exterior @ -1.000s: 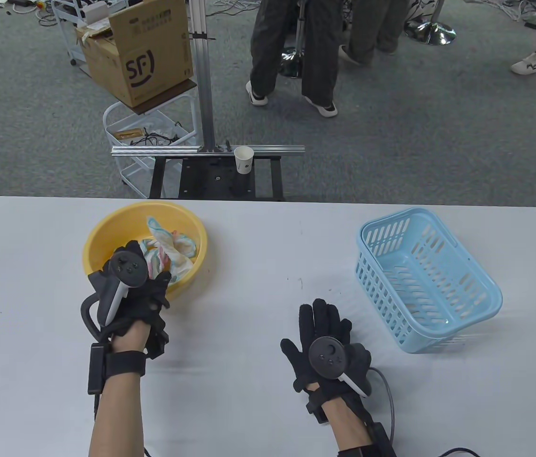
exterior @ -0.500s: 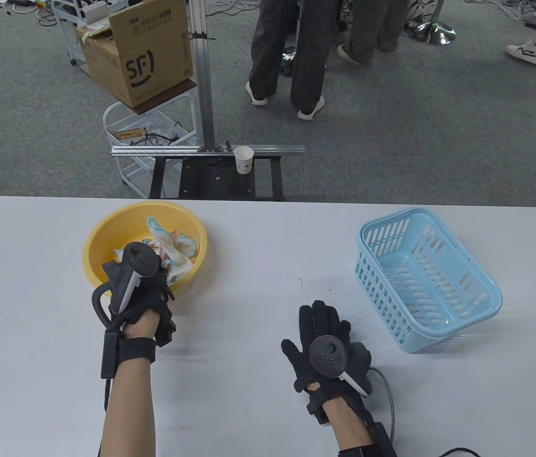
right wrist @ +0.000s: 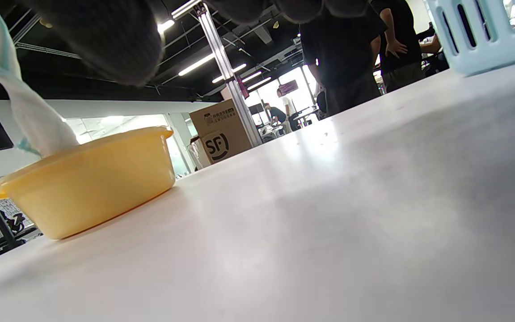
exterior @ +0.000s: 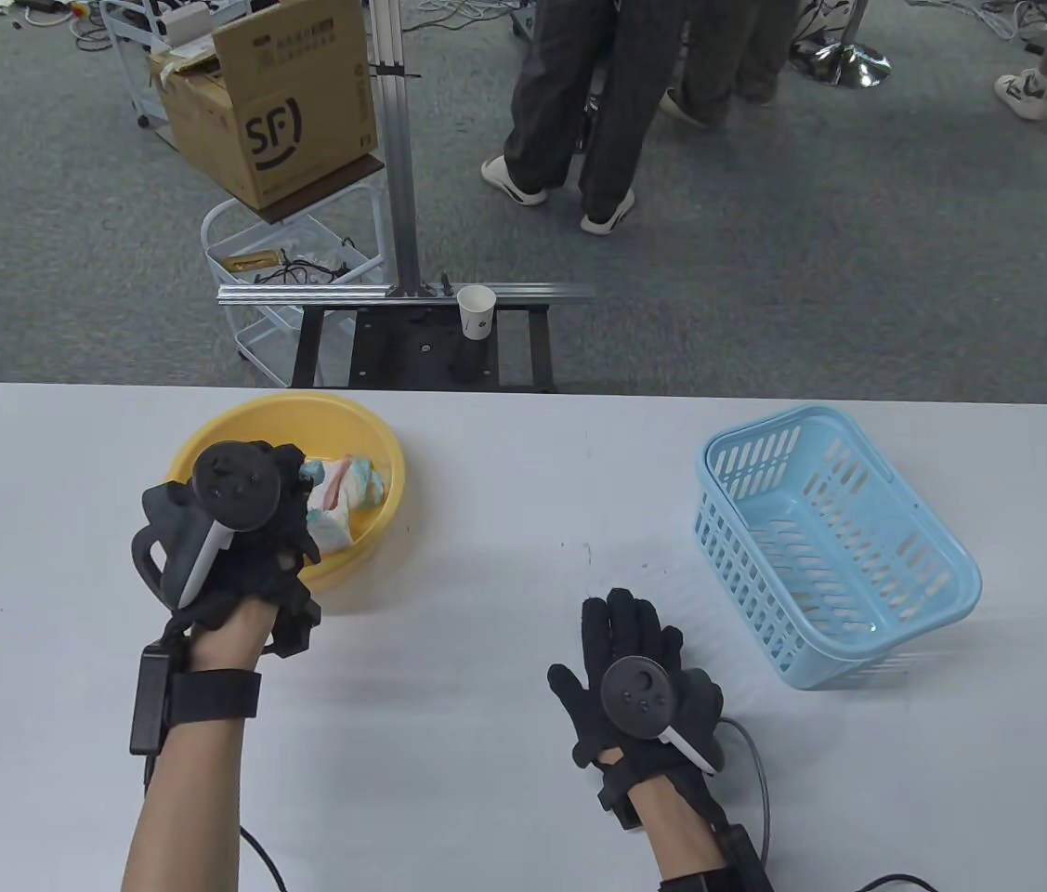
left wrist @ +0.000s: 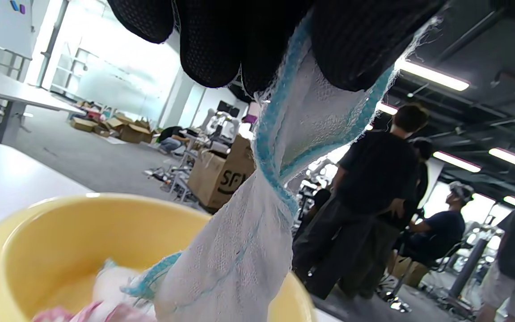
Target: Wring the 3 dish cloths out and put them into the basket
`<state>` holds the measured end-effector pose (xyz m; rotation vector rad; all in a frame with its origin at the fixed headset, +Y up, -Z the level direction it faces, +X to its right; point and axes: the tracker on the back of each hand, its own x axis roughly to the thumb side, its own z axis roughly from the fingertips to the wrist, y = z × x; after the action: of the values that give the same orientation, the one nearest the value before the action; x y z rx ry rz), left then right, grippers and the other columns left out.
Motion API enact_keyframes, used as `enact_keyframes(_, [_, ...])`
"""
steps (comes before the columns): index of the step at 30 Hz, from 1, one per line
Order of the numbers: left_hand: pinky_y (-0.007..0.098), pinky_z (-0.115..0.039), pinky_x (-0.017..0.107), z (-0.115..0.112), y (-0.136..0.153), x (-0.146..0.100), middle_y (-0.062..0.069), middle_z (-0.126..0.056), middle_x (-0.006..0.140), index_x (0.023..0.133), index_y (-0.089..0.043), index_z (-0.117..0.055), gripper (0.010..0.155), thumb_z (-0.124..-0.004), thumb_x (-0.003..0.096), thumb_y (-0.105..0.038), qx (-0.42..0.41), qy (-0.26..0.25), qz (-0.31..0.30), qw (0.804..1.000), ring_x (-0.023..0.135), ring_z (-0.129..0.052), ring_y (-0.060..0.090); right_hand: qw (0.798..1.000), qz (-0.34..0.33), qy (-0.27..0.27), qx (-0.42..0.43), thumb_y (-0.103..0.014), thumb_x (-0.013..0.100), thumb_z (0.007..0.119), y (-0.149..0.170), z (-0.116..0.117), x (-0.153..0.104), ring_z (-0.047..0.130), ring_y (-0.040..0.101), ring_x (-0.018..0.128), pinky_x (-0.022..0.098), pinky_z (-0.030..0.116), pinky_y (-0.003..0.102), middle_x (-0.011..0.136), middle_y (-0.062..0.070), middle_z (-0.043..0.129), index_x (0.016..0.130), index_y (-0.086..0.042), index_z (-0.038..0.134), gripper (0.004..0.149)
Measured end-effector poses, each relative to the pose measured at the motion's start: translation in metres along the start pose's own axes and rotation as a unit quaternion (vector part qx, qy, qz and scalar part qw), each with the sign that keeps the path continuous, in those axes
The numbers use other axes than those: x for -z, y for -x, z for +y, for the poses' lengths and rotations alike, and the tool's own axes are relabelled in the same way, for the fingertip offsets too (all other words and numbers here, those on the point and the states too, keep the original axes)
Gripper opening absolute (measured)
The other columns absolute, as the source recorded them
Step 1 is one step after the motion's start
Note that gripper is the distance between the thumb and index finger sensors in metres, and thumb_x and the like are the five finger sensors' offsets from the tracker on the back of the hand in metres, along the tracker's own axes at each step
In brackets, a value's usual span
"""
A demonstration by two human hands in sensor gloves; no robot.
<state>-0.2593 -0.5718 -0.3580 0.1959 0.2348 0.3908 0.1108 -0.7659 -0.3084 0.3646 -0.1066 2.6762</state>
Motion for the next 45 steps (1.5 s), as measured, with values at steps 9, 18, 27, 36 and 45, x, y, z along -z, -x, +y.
enact_keyframes(9, [0.056,-0.053,0.079,0.048,-0.034,-0.022,-0.008,-0.071,0.104,0.093,-0.032,-0.081,0.046,-0.081,0.0483,-0.043,-0.026,-0.04,-0.059,0.997,0.098,-0.071,0.025,1.0,-0.004,-0.002,0.001,-0.057,0.054,0.071,-0.001,0.001,0.0,0.03,0.054,0.105,0.068,0.032,0.076,0.115,0.024,0.026,0.109,-0.013,0.03,0.081])
enact_keyframes(18, [0.056,-0.053,0.079,0.067,-0.069,-0.051,-0.008,-0.071,0.104,0.093,-0.032,-0.082,0.046,-0.081,0.0484,-0.043,-0.051,-0.054,-0.127,0.989,0.099,-0.071,0.025,0.999,-0.035,0.014,0.008,-0.063,0.052,0.069,-0.009,-0.001,0.0,0.031,0.053,0.105,0.068,0.032,0.076,0.115,0.023,0.026,0.109,-0.014,0.029,0.085])
enact_keyframes(27, [0.056,-0.053,0.079,0.039,-0.105,-0.078,-0.008,-0.071,0.105,0.093,-0.032,-0.082,0.046,-0.081,0.0484,-0.043,-0.057,-0.025,-0.206,0.977,0.1,-0.071,0.026,0.989,-0.121,0.073,0.044,-0.077,0.045,0.061,-0.024,-0.011,-0.003,0.037,0.052,0.105,0.069,0.036,0.075,0.115,0.02,0.028,0.108,-0.015,0.025,0.096])
enact_keyframes(36, [0.057,-0.053,0.079,-0.007,-0.142,-0.117,-0.008,-0.071,0.105,0.093,-0.032,-0.082,0.046,-0.082,0.0482,-0.043,-0.073,0.028,-0.294,0.953,0.1,-0.071,0.026,0.974,-0.154,0.147,0.076,-0.074,0.045,0.07,-0.034,-0.02,-0.01,0.043,0.051,0.104,0.069,0.042,0.073,0.114,0.02,0.03,0.106,-0.014,0.017,0.101])
enact_keyframes(45, [0.057,-0.053,0.079,-0.017,-0.151,-0.155,-0.008,-0.071,0.105,0.093,-0.032,-0.083,0.046,-0.082,0.0482,-0.042,-0.124,0.038,-0.35,0.928,0.1,-0.071,0.026,0.954,-0.061,0.229,0.182,-0.049,0.051,0.078,-0.008,-0.029,-0.011,0.086,0.047,0.081,0.062,0.067,0.065,0.09,0.019,0.085,0.101,-0.01,0.058,0.067])
